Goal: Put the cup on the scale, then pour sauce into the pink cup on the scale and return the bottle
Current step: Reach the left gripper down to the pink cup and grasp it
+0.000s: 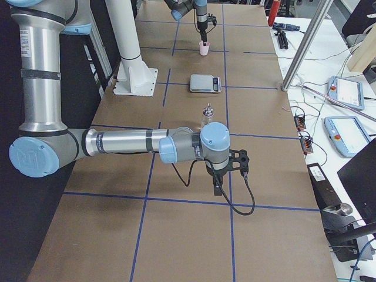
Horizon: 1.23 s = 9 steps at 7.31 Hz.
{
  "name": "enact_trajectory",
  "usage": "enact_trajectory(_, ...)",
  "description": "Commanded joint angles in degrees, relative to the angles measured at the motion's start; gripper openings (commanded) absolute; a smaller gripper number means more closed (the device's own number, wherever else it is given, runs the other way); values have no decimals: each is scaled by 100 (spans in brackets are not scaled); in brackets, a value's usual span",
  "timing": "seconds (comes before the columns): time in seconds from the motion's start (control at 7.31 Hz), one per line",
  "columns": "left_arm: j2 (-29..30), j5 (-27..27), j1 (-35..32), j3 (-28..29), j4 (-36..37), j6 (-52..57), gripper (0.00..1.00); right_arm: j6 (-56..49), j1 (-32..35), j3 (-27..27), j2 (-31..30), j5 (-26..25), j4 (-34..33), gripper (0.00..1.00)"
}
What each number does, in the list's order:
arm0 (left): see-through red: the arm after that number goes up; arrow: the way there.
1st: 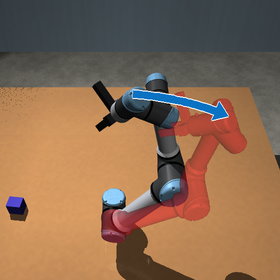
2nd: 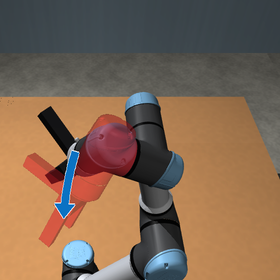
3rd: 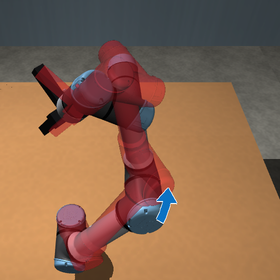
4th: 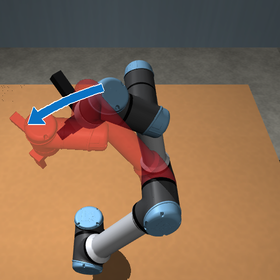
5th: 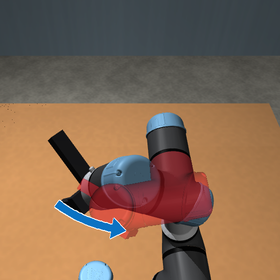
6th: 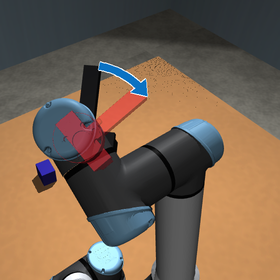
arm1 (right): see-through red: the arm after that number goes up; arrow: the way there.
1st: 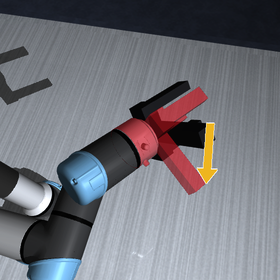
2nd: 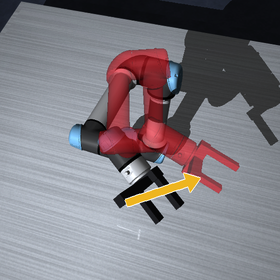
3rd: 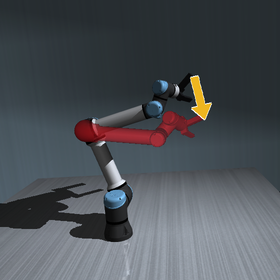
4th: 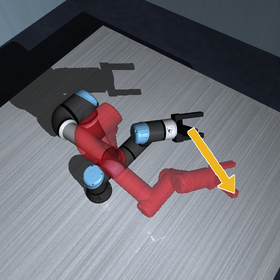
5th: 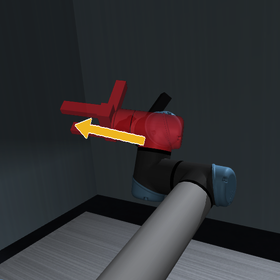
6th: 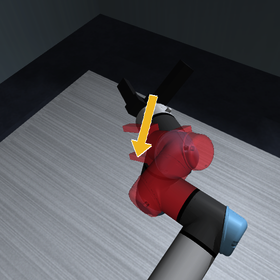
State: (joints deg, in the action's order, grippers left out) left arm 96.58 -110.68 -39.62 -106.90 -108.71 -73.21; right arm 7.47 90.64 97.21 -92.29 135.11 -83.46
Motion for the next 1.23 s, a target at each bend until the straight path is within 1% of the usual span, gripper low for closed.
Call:
enact_trajectory(0.0, 89, -6, 77, 64, 7, 0, 23, 0, 6, 35, -9, 7, -4, 100)
enact_trajectory(0.14, 115, -23, 77, -6, 59, 26, 0, 0, -3, 35, -9, 7, -4, 100)
enact_trajectory(0.41, 124, -41, -19, -111, 138, 237, 0, 0, -3, 53, -9, 7, 5, 100)
enact_trajectory(0.55, 159, -41, -72, -356, 522, 237, 0, 0, 6, 79, -9, 68, -4, 100)
enact_trajectory(0.68, 368, -50, -211, -819, 1257, 246, 0, 0, 6, 192, -9, 417, -30, 100)
enact_trajectory(0.82, 875, -58, -282, -1067, 2186, 272, 0, 17, 15, 454, -52, 516, -73, 100)
enact_trajectory(0.96, 1359, -58, -283, -1070, 2761, 272, 0, 148, 23, 692, -87, 525, -196, 100)
enact_trajectory(1.1, 1546, -67, -344, -1070, 2863, 272, 0, 254, -142, 1399, -53, 465, -1111, 100)
